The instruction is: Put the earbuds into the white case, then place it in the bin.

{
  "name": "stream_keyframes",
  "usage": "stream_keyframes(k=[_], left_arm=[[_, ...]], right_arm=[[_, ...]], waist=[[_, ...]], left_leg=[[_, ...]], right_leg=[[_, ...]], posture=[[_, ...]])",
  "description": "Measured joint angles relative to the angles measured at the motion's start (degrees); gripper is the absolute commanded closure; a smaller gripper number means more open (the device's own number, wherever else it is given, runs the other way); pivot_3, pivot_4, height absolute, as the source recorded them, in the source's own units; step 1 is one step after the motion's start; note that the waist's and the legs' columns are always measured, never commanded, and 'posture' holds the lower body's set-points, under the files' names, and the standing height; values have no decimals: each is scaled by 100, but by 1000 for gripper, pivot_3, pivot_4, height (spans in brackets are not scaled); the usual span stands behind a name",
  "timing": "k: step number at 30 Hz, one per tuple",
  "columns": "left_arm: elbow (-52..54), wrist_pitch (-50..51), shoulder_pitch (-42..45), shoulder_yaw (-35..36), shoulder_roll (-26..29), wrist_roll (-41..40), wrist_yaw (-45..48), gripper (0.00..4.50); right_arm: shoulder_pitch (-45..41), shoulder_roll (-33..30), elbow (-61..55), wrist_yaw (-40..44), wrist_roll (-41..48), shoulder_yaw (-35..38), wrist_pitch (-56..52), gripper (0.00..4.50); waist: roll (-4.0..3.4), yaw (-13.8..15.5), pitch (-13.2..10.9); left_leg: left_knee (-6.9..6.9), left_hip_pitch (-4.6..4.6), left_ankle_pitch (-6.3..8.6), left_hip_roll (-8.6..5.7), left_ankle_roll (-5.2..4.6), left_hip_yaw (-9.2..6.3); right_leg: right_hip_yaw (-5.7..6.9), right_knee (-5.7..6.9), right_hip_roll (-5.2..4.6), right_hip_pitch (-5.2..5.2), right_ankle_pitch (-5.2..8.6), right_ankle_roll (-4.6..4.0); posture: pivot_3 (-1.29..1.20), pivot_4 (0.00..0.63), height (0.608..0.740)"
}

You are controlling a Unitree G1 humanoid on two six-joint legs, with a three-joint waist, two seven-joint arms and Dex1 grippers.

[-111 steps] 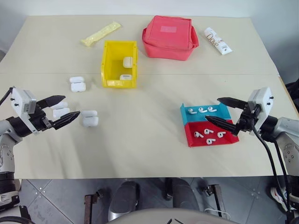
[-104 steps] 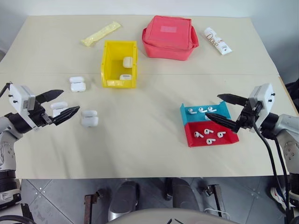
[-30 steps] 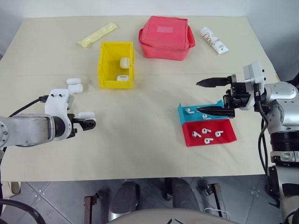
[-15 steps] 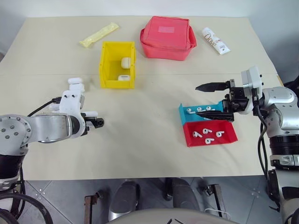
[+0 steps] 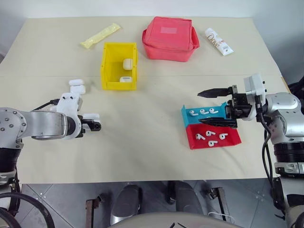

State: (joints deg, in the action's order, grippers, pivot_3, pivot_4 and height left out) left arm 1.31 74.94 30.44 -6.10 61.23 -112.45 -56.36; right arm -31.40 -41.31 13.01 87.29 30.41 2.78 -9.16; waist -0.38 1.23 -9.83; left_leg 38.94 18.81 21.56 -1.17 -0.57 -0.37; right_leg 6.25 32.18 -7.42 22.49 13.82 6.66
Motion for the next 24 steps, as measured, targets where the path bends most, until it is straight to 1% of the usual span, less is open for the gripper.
stream_keyframes(k=[9,18,24], left_arm=[[-150,101,187,-246,33,4,81,16],[-228,124,481,-590,-104,-1,-273,16],[-234,126,535,-637,-194,0,-425,16]], right_arm=[[130,-63,-158,-56,34,34,-96,0],[286,-81,-351,-155,53,111,-210,0],[302,-84,-389,-181,54,138,-222,0]], waist=[[0,12,0],[-4,28,2],[-6,35,3]], left_leg=[[-18,-32,2,1,3,0],[-24,-45,2,0,5,3],[-24,-46,2,-4,6,3]], right_leg=[[-21,4,-6,-11,1,1],[-31,16,-13,-13,2,2],[-31,19,-17,-14,2,3]], posture=[[0,150,740],[0,150,740],[0,150,740]])
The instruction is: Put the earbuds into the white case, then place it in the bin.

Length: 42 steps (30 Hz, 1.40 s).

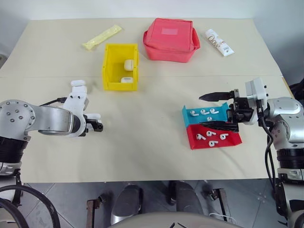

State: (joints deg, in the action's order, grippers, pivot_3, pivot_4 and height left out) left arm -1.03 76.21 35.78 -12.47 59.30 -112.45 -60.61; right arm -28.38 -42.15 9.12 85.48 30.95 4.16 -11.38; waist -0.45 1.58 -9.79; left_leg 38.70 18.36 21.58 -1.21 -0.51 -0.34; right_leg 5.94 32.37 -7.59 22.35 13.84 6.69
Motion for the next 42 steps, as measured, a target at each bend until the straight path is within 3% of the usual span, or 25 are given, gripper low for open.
stream_keyframes(k=[3,9,18,21,24,26,30,34,37,42], left_arm=[[-20,0,66,-56,-64,-3,-113,198],[-17,-9,171,-132,-205,-32,-275,1737],[57,-3,137,-135,-34,100,19,1738],[577,-82,120,85,-10,1072,1135,1738],[1567,-827,-169,168,232,2708,3335,1738],[2047,-1993,-640,270,149,3927,5008,1738],[1967,-3974,-1022,310,-662,5460,7389,1738],[1396,-5795,-1012,380,-1669,6344,9552,1738],[937,-6651,-1017,341,-2296,6762,10787,1738],[67,-7576,-931,211,-3060,7385,12084,1738]], right_arm=[[1,-2,0,-12,0,24,-3,0],[0,-2,-1,-18,-2,25,-6,0],[-25,-4,4,-80,-9,32,-6,0],[-31,-52,-2,-135,-10,75,-40,0],[-53,-138,-41,-202,-14,86,-117,0],[-51,-179,-117,-263,-14,114,-147,0],[97,-223,-562,-486,19,190,-294,0],[533,-259,-1203,-846,163,424,-544,0],[936,-275,-1671,-1204,223,595,-751,0],[1595,-304,-2406,-1935,199,901,-1053,0]], waist=[[-3,8,2],[-3,7,2],[-4,-22,2],[3,-18,-3],[4,-33,-4],[2,-41,-3],[5,-19,-5],[8,1,-3],[11,-1,-4],[14,22,-5]], left_leg=[[1,-2,0,0,1,-1],[4,-3,0,-2,1,-3],[2,-1,0,1,1,0],[3,10,0,-10,1,6],[-39,-6,0,-15,5,51],[-55,-11,-7,-8,15,93],[-48,-4,-8,16,17,104],[-43,-2,-10,21,12,112],[-42,0,-10,26,5,112],[-34,5,-11,38,-23,109]], right_leg=[[1,0,-1,-4,0,0],[1,1,-2,-5,1,1],[-1,1,6,1,2,3],[10,-3,15,9,2,3],[18,-27,26,8,0,7],[17,-40,36,10,-2,9],[25,-42,56,13,-1,4],[28,-45,50,9,-4,1],[30,-45,45,9,-7,2],[44,-43,33,9,-11,3]], posture=[[0,150,740],[0,150,740],[0,150,740],[0,150,740],[0,150,740],[0,150,740],[0,150,740],[0,150,740],[0,150,740],[0,150,740]])
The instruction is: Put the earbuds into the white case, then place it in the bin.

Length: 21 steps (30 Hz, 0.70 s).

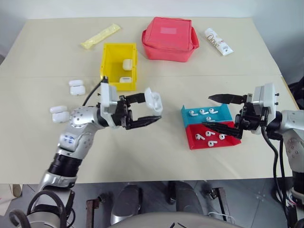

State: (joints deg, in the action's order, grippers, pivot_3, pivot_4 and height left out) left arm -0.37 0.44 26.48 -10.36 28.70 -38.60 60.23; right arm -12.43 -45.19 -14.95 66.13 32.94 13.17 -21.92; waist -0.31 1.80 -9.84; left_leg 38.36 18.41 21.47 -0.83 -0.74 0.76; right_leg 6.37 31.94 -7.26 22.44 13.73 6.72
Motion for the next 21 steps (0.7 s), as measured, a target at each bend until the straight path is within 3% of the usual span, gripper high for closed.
stream_keyframes(k=[10,21], left_arm=[[-1239,-1074,441,-64,-1466,732,861,1738],[-1659,-1639,399,-82,-1694,1098,1551,1738]], right_arm=[[1545,-238,-1376,-1349,-11,783,-1192,0],[3042,-462,-2207,-1832,-482,1529,-1461,0]], waist=[[4,144,0],[-3,144,4]], left_leg=[[75,59,19,-4,-53,-63],[77,73,27,-10,-84,-64]], right_leg=[[17,-29,-22,5,-41,15],[18,-42,-25,7,-46,16]], posture=[[0,150,740],[0,150,740]])
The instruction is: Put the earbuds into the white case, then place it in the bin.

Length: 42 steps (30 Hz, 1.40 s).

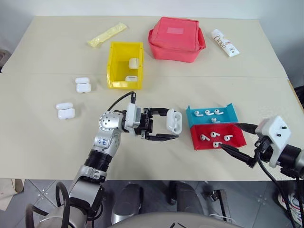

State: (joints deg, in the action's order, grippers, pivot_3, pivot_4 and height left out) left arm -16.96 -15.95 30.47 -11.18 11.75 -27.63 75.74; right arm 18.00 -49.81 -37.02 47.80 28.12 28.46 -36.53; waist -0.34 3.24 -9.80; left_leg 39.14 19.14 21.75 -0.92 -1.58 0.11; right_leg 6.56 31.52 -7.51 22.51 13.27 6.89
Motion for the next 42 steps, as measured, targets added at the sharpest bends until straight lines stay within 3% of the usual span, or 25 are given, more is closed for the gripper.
stream_keyframes(k=[6,8,14,17,19,25,32,38,42], left_arm=[[364,337,-20,9,-36,66,-297,1738],[572,403,-83,10,-35,72,-375,1738],[1166,684,-455,-22,-18,89,-642,1738],[1435,780,-601,-31,41,94,-729,1738],[1522,836,-674,-58,58,97,-760,1738],[1688,903,-753,-100,66,108,-867,1738],[1751,904,-853,-118,70,139,-964,1738],[1854,905,-875,-128,68,170,-1018,1738],[1875,905,-903,-127,74,194,-1076,1738]], right_arm=[[342,-257,-243,15,-118,339,-338,0],[380,-574,-346,49,-112,339,-661,388],[9,-1506,-641,234,18,32,-1431,388],[-401,-1659,-653,201,144,-212,-1843,953],[-613,-1775,-609,147,155,-387,-2038,1594],[-1234,-1993,-421,68,59,-1130,-2167,1594],[-1622,-2649,121,168,-690,-2185,-1554,1594],[-2470,-2616,212,453,-644,-2761,-1688,1594],[-3080,-2256,162,490,-324,-3019,-2226,1594]], waist=[[0,0,0],[-5,-3,3],[-4,-10,4],[-2,11,4],[-2,17,4],[-3,4,4],[-4,-7,5],[-6,-30,6],[-6,-21,6]], left_leg=[[0,1,3,2,-7,-3],[0,0,5,1,-10,0],[1,5,6,8,-6,-16],[4,7,5,2,-6,-24],[5,8,5,-2,-7,-26],[4,9,5,-1,-7,-25],[4,10,5,-3,-6,-25],[4,9,5,2,-3,-23],[5,10,5,2,-3,-25]], right_leg=[[-1,-3,0,-1,0,0],[-5,-4,-2,-2,0,0],[-24,-8,0,0,5,-8],[-23,-12,-5,-2,5,-8],[-23,-38,-8,-3,5,-9],[-21,-45,-5,-4,2,-7],[-4,-46,-4,-3,2,-6],[2,-46,-3,-1,1,-4],[-1,-47,-5,-2,0,-5]], posture=[[0,150,740],[0,150,740],[0,150,740],[0,150,740],[0,150,740],[0,150,740],[0,150,740],[0,150,740],[0,150,740]])
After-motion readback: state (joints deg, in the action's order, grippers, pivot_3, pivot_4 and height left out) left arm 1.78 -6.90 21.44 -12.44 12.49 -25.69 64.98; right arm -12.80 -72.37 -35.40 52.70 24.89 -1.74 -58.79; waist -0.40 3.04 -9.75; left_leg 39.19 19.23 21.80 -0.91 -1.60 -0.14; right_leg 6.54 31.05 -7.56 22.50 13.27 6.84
